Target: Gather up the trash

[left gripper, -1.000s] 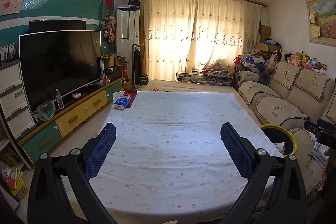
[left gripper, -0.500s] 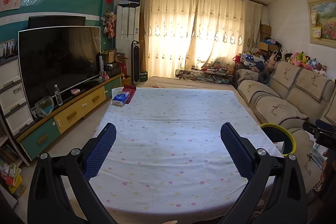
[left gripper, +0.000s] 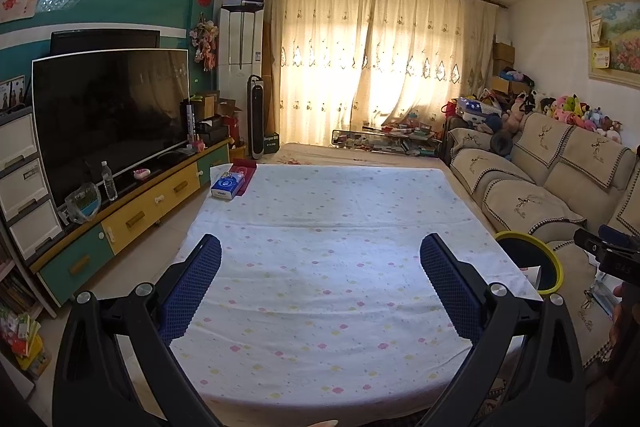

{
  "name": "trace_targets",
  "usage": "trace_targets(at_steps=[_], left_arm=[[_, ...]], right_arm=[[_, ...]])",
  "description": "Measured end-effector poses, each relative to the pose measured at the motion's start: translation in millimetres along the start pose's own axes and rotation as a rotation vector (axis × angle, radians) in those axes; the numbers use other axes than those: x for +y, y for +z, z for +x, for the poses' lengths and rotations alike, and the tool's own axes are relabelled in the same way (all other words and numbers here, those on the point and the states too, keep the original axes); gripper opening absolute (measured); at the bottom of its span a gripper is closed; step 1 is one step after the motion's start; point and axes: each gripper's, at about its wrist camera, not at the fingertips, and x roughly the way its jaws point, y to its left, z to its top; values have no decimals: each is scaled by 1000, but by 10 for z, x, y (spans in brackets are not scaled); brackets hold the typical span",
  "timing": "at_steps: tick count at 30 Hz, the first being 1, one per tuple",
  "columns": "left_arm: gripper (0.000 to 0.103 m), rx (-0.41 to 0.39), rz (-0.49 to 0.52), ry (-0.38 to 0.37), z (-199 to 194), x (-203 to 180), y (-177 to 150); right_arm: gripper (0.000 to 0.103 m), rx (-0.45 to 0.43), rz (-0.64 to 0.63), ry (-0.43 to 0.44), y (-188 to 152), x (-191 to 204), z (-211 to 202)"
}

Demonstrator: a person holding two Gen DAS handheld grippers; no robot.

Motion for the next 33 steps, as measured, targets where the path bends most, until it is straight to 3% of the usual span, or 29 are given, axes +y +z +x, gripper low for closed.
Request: trace_targets(at_steps=[33], left_arm=[[98, 17, -3, -16, 73, 16, -42]], right_arm=[[96, 24, -2, 14, -63, 10, 100]])
